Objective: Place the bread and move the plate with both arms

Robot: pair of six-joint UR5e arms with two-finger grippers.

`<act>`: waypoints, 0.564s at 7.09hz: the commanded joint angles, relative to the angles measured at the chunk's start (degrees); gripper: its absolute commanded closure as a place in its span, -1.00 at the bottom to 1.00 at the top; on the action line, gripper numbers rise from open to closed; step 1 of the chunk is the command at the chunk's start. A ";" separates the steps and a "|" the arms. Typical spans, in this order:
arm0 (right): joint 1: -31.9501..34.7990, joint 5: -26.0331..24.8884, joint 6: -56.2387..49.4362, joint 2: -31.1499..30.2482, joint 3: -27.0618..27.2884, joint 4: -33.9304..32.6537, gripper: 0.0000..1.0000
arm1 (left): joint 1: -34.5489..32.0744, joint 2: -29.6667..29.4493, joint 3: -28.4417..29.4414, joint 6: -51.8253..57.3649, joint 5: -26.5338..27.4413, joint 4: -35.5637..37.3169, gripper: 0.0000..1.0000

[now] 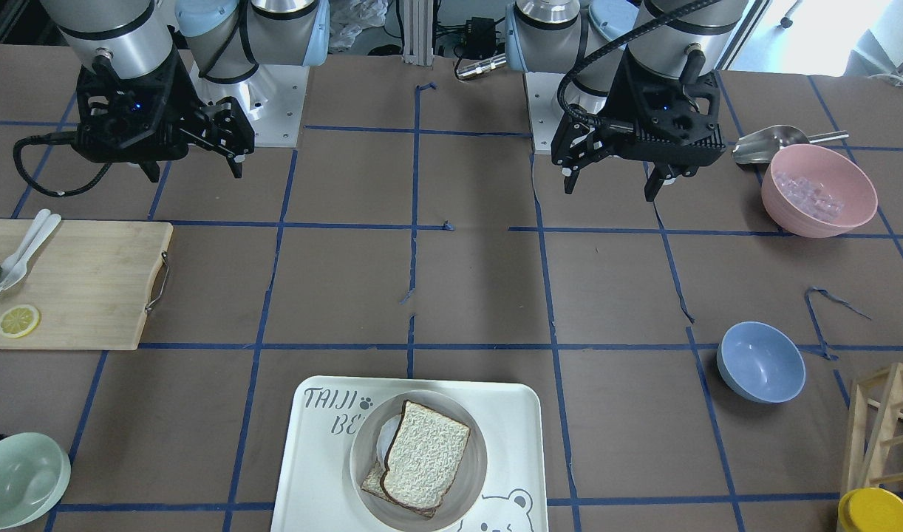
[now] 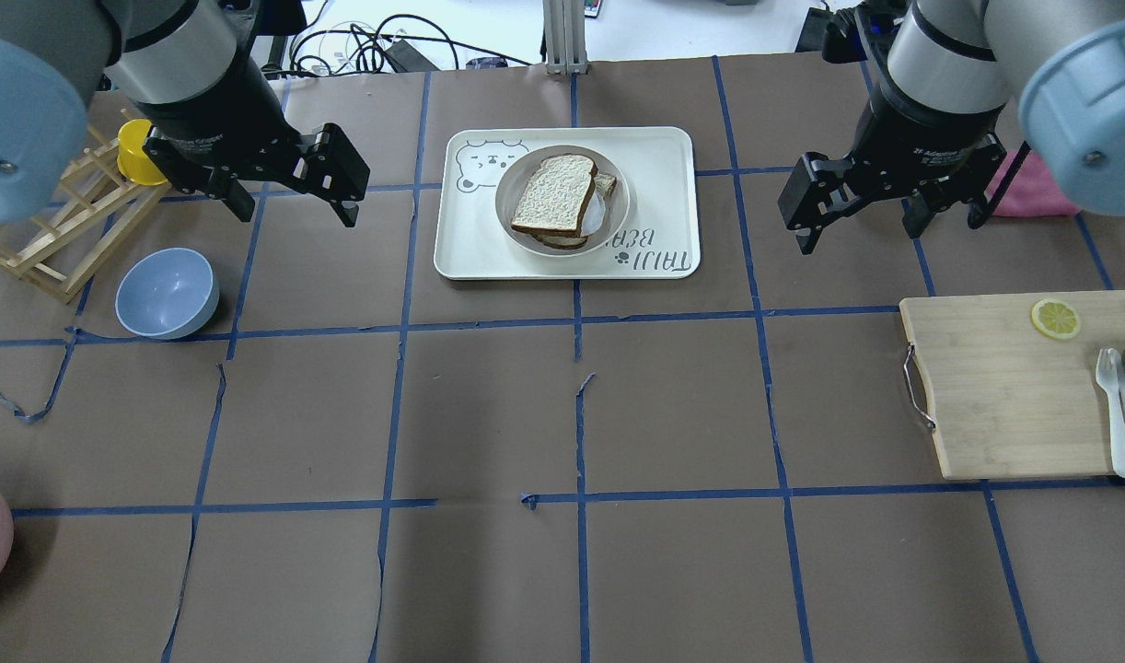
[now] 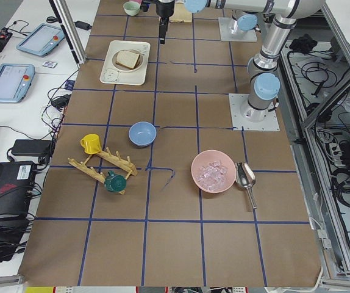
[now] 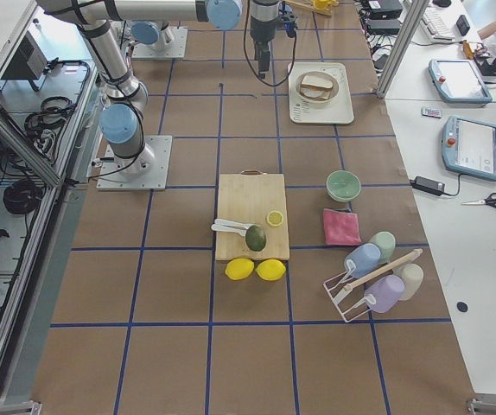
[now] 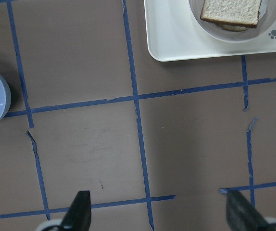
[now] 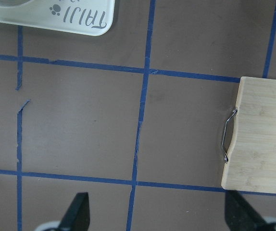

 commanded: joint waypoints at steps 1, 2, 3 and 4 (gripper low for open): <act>0.00 -0.08 0.00 0.00 0.00 0.03 -1.00 | 0.00 0.20 -0.46 -3.46 0.19 1.99 -1.00; 0.00 -0.08 0.00 0.00 0.00 0.03 -1.00 | 0.00 0.37 -0.54 -3.46 0.28 1.73 -1.00; 0.00 -0.16 0.00 0.00 0.00 0.03 -1.00 | 0.00 0.55 -0.63 -3.46 0.28 1.64 -1.00; 0.00 -0.17 0.00 -0.09 0.00 0.03 -1.00 | 0.00 0.55 -0.63 -3.46 0.28 1.55 -1.00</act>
